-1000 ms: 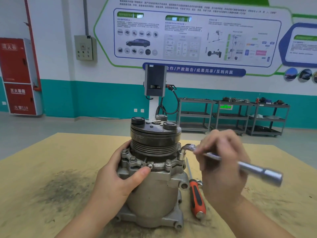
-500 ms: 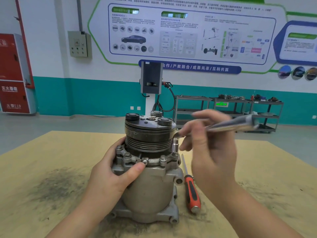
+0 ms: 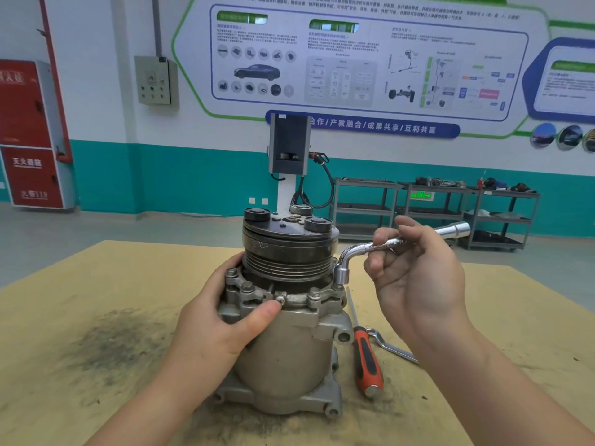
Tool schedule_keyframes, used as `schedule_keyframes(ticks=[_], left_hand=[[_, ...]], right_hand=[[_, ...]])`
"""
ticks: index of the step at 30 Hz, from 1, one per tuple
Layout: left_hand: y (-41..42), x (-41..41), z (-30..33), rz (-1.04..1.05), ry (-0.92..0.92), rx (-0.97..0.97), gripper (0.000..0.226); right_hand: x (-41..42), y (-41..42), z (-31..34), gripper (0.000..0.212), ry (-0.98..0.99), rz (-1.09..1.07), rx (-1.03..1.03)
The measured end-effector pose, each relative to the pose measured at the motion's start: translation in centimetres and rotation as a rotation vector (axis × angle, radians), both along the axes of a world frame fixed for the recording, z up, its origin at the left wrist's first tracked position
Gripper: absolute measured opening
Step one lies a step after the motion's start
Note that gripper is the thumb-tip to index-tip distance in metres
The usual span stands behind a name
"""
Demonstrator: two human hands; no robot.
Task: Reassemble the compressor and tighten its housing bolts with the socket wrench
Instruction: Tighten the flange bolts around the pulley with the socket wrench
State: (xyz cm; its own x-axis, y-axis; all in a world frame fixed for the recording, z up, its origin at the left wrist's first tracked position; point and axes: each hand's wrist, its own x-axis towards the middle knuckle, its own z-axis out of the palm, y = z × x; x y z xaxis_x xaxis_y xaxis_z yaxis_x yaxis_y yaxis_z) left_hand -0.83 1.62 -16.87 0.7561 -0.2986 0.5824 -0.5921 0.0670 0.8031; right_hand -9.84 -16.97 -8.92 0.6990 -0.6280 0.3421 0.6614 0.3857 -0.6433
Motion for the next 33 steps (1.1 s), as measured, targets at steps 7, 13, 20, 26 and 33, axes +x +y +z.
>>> schedule_keyframes(ticks=[7, 13, 20, 26, 33], left_hand=[[0.0, 0.0, 0.1, -0.017, 0.002, 0.003, 0.064], [0.1, -0.1, 0.1, -0.025, 0.001, 0.009, 0.065], [0.1, 0.1, 0.0, -0.009, -0.006, 0.013, 0.063], [0.0, 0.3, 0.0, -0.006, -0.024, 0.005, 0.062], [0.0, 0.2, 0.0, -0.003, -0.013, 0.007, 0.059]], right_hand=[[0.6, -0.5, -0.5, 0.012, 0.057, 0.071, 0.034], [0.9, -0.7, -0.5, 0.006, 0.037, 0.226, 0.117], [-0.7, 2.1, -2.4, 0.025, -0.267, -0.218, -0.403], [-0.7, 3.7, -3.4, 0.026, -0.285, -0.605, -1.229], [-1.1, 3.3, -1.3, 0.011, -0.329, -0.582, -0.6]])
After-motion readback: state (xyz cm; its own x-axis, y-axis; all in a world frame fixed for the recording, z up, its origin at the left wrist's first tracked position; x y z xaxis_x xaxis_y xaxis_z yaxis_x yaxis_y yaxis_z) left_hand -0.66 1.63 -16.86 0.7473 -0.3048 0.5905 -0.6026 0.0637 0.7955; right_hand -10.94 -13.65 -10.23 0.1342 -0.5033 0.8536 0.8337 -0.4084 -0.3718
